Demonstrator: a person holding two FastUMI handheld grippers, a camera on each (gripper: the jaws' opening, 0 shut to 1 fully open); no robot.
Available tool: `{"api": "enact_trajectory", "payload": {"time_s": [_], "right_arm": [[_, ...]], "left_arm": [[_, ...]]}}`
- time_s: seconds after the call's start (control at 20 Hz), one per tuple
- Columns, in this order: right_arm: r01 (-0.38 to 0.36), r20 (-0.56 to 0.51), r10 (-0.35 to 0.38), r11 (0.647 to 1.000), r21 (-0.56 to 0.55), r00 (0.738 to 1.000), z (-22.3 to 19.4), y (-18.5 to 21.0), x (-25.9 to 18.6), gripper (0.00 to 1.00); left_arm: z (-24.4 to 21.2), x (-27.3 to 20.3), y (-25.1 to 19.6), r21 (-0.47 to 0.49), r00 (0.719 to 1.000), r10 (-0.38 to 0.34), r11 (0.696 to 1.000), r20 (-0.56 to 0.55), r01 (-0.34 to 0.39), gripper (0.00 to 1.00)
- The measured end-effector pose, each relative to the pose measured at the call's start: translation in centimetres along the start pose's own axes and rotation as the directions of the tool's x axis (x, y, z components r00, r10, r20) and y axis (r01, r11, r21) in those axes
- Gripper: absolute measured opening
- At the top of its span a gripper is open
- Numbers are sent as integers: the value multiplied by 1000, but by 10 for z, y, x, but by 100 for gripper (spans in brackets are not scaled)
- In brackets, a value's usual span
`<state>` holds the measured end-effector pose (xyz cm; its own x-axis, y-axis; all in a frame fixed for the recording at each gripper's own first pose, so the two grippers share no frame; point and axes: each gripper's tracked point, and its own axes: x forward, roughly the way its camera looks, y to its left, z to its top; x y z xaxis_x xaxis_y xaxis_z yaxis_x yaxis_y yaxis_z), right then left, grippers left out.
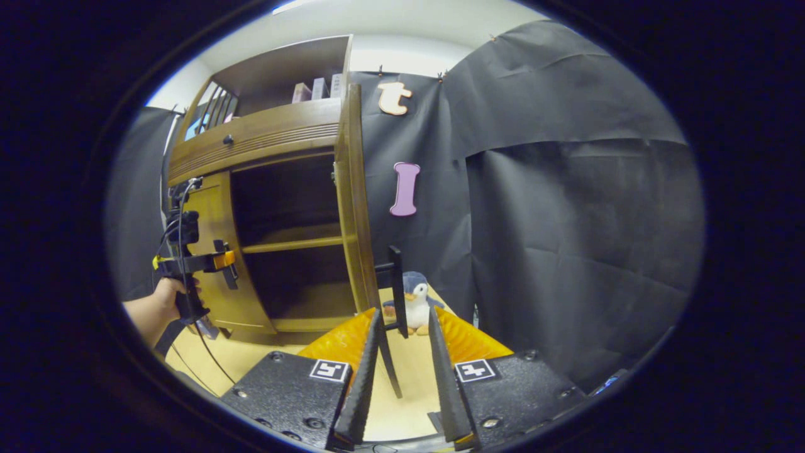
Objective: Open the right door of the double-door shoe cabinet with the right hand, and open the left door with the left hand.
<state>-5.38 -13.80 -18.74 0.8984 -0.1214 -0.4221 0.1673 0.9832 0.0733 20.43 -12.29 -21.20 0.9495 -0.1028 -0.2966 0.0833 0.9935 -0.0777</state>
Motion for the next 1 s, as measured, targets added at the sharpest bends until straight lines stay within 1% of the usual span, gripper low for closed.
{"api": "enact_trajectory", "payload": {"time_s": [0.05, 0.15, 0.25, 0.4, 0.45, 0.5, 0.65, 0.7, 0.75, 0.8, 0.9, 1.0], "right_arm": [[-1, 0, 1, 1000, -5, 1000, 1, 1, -1, 49], [-3, -1, 3, 1000, -11, 1000, 1, 2, -2, 49], [-7, -6, 6, 1000, -15, 1000, -1, 3, -3, 49], [-6, -9, 6, 1000, -17, 1000, -4, 4, -6, 49], [-9, -9, 9, 1000, -21, 1000, -4, 6, -7, 49], [-13, -9, 12, 1000, -26, 1000, -5, 8, -10, 49], [-25, -10, 24, 999, -42, 1000, -7, 14, -13, 49], [-27, -11, 26, 999, -46, 1000, -10, 15, -15, 51], [-33, -14, 32, 998, -49, 999, -12, 17, -16, 49], [-38, -18, 37, 998, -52, 999, -13, 17, -17, 49], [-54, -28, 52, 997, -58, 998, -17, 21, -19, 49], [-78, -39, 76, 995, -67, 996, -19, 28, -18, 49]], "left_arm": [[0, 1, 0, 10, 1000, -3, 1000, 6, 3, 80], [2, 5, -7, 25, 999, -38, 999, 23, 37, 67], [0, 4, -16, 20, 996, -81, 997, 28, 80, 58], [2, 5, -14, 40, 996, -76, 996, 48, 74, 33], [2, 5, -13, 37, 996, -73, 997, 46, 71, 33], [1, 9, -13, 37, 997, -67, 997, 46, 66, 28], [0, 1, -13, 21, 997, -70, 997, 42, 69, 28], [0, -2, -14, 11, 996, -76, 997, 41, 75, 28], [-2, -6, -13, 7, 996, -77, 997, 38, 77, 28], [-3, -10, -12, 10, 996, -75, 997, 38, 75, 28], [-4, -19, -11, 13, 997, -69, 998, 40, 68, 28], [-6, -30, -9, -8, 997, -65, 998, 43, 65, 28]]}}
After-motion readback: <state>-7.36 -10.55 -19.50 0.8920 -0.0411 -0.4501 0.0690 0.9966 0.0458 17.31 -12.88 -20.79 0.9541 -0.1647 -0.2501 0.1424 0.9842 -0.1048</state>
